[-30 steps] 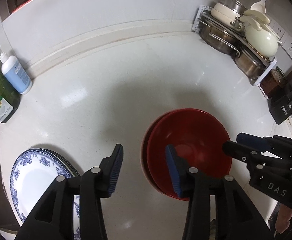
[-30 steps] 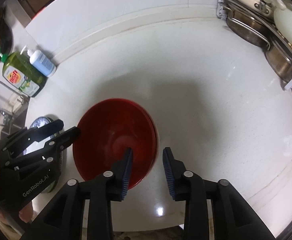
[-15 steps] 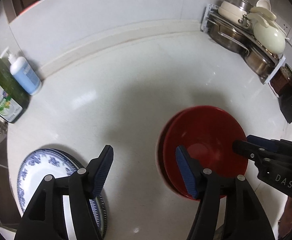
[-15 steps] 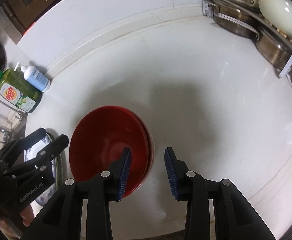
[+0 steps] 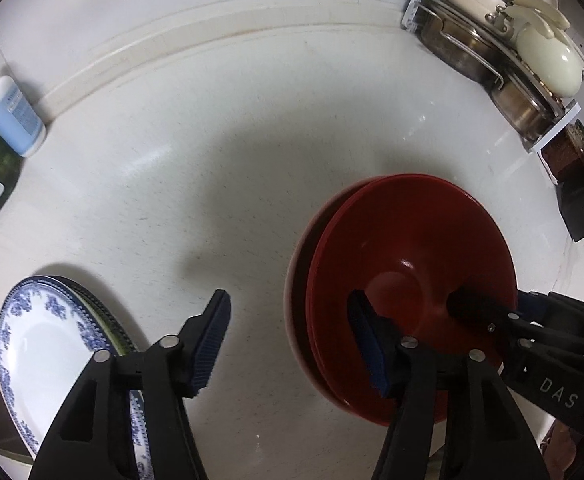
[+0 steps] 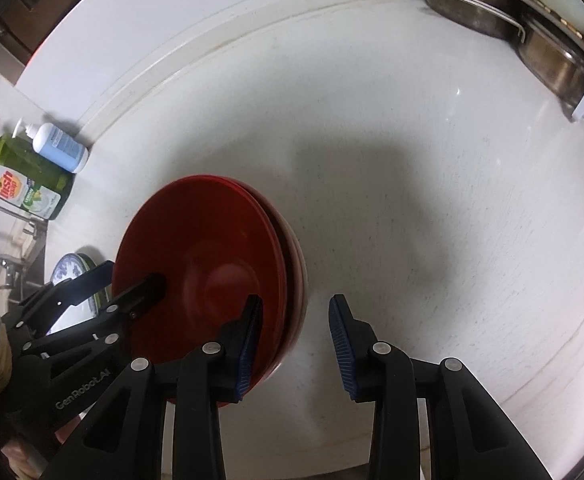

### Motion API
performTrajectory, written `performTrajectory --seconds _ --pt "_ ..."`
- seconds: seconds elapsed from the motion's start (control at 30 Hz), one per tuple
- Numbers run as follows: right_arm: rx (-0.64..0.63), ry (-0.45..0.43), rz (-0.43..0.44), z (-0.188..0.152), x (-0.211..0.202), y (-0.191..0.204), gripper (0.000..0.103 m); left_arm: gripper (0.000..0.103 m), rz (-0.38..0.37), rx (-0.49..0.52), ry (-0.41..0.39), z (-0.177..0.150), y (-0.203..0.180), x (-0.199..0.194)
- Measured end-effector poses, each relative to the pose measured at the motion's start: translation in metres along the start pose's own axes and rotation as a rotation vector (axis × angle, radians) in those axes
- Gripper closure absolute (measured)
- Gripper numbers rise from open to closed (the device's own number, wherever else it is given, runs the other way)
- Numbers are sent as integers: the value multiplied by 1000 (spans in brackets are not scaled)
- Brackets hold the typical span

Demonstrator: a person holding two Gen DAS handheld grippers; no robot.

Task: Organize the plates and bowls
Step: 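Close both grippers on the rim of the nested bowls, then lift the nested bowls and carry them over the blue-and-white plates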

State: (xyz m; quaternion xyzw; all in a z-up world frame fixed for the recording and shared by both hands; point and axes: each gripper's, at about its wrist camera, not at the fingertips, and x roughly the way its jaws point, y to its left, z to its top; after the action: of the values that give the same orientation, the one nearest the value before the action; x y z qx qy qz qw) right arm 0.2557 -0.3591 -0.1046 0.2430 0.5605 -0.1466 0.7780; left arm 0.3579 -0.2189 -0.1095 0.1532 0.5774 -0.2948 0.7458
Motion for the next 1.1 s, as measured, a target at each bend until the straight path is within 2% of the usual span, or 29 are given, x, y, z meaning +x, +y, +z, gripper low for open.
performTrajectory --seconds 0.1,0.23,0.3,0.47,0.73,1.1 --pt "8 19 14 -1 5 -1 68 50 -31 -16 22 0 1 5" --pt "5 18 14 -2 7 -2 69 67 -71 -29 58 -1 -1 10" --pt "2 22 17 -1 9 0 73 73 -105 -40 69 -2 0 11" --pt "4 32 17 0 11 -1 78 73 -101 -57 75 -4 -1 11" --pt "46 52 22 0 10 2 78 73 -76 -68 87 -5 -2 7" --pt "-9 28 36 1 -7 28 78 73 -73 -129 19 -14 24 -27"
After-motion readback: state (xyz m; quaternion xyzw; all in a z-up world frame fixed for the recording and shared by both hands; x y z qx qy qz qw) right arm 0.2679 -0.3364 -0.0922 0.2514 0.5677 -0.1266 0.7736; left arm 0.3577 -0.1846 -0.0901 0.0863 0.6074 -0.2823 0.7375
